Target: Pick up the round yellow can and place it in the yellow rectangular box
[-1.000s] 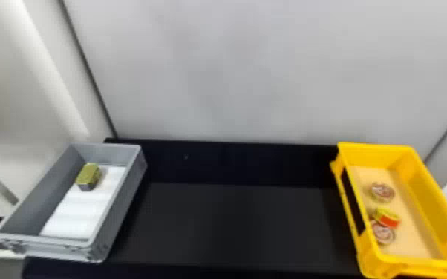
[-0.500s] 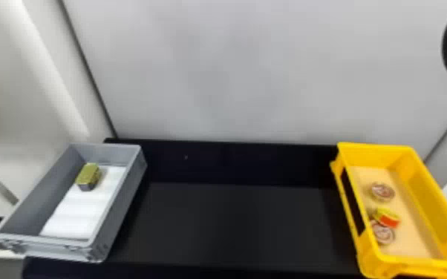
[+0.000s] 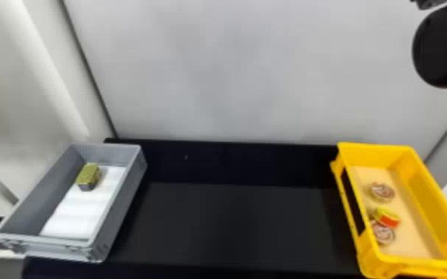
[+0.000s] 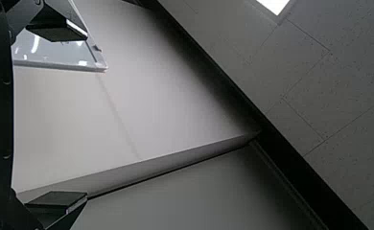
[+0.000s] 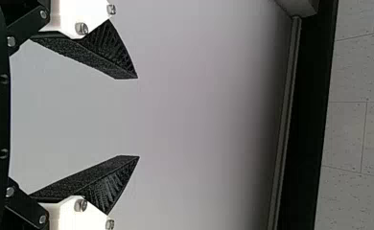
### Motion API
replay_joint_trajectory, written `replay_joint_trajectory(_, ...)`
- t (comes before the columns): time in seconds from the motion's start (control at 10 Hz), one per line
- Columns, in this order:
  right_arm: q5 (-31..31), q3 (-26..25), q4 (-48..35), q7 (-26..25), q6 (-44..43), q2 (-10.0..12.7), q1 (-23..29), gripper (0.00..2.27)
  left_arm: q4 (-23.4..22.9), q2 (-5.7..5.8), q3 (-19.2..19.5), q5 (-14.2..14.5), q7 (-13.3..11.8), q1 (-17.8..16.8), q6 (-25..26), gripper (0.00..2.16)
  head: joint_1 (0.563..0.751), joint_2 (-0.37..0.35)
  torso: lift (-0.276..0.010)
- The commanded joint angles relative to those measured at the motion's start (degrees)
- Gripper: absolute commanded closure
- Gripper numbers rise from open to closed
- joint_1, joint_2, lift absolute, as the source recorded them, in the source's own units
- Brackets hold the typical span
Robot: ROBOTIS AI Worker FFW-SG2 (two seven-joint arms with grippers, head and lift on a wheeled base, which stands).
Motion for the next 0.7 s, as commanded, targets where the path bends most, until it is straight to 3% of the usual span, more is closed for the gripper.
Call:
replay_joint_trajectory(0.0, -0.1, 0.2, 0.2, 0.1, -0.2, 0.0, 0.0, 0.23, 0.0, 0.07, -0.1, 0.1, 0.1, 0.0, 0.1, 0.11, 0.694, 0.054, 0.000)
replay_joint_trajectory(0.6, -0.4, 0.6, 0.2, 0.3, -0.3, -0.1, -0.3, 0.22, 0.0, -0.19, -0.1, 0.1, 0.1, 0.0, 0.1, 0.11, 0.694, 0.054, 0.000)
